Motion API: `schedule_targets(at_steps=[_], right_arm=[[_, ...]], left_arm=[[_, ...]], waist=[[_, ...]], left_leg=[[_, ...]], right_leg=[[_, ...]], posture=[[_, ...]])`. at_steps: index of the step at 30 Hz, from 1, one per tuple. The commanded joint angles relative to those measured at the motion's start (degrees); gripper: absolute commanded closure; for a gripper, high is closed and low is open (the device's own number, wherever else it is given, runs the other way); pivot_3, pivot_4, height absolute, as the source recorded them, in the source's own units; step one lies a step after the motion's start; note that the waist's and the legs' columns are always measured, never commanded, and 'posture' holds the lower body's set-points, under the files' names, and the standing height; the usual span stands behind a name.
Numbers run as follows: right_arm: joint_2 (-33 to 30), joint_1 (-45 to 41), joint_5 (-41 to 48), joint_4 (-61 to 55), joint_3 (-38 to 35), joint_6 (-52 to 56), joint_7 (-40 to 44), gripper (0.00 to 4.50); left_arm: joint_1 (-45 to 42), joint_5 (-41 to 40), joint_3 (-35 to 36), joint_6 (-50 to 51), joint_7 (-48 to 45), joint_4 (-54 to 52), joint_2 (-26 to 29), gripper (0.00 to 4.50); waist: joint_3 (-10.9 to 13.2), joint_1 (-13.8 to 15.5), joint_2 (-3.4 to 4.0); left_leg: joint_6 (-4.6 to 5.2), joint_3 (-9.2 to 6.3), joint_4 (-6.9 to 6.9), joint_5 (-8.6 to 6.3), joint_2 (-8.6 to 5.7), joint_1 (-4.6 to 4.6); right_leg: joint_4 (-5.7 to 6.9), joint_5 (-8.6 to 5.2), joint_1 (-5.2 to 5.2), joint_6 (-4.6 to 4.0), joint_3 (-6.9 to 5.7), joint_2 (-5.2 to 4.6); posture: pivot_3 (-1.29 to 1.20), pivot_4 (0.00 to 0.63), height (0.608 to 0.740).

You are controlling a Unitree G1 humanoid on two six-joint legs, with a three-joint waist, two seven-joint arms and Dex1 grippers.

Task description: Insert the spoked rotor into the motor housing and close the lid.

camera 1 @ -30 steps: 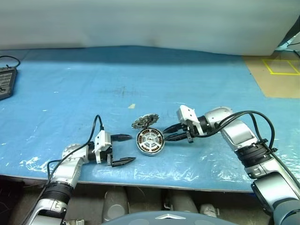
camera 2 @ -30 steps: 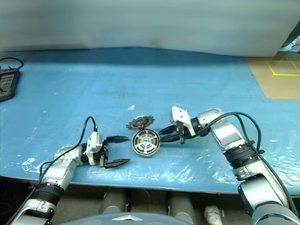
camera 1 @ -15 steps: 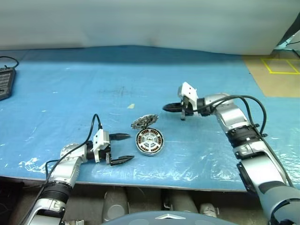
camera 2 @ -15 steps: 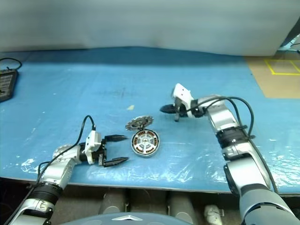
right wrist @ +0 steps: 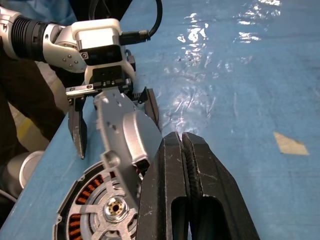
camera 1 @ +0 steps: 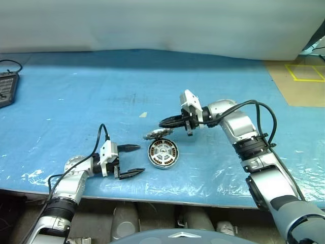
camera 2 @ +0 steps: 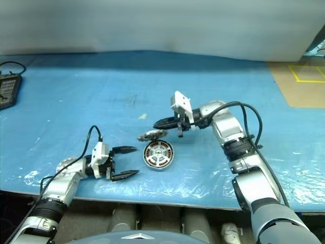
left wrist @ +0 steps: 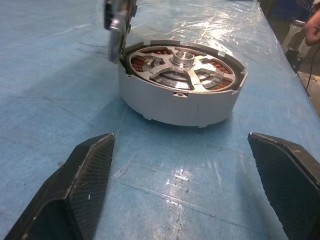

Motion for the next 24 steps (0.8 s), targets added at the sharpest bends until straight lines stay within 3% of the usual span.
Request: schedule_targets(at_steps=[1,10,24], right_arm=[[-0.53,1.46,0.86,-3.23,0.86,1.07,1.31,4.47],[-5.15,6.94,-1.80,-8.10,5.69,-1.24,4.88,4.47],[-4.90,11.03,-5.84,-3.15,8.32,-6.71,3.22,4.47]], left_arm=[[0.65,-0.87,1.11,-0.77,0.02,-1.06,0.72,0.00],[0.65,-0.88,0.92,-0.56,0.47,-1.09,0.88,0.00],[0.80,-1.13,1.05,0.06,1.02,-1.87,1.42,0.00]], waist=[[0.00,0.00,0.00],[0.00,-0.06,0.00],[-0.05,-0.06,0.00]], left_leg=[[0.00,0.00,0.00,0.00,0.00,0.01],[-0.01,0.00,-0.02,-0.01,0.00,0.03],[-0.02,0.00,-0.02,-0.01,0.00,0.20]], right_leg=[[0.00,0.00,0.00,0.00,0.00,0.00],[-0.01,0.00,0.00,0.00,0.00,0.00],[-0.02,0.00,0.17,0.00,0.02,0.00]], posture=[[0.00,0.150,0.740],[0.00,0.150,0.740],[0.00,0.150,0.740]])
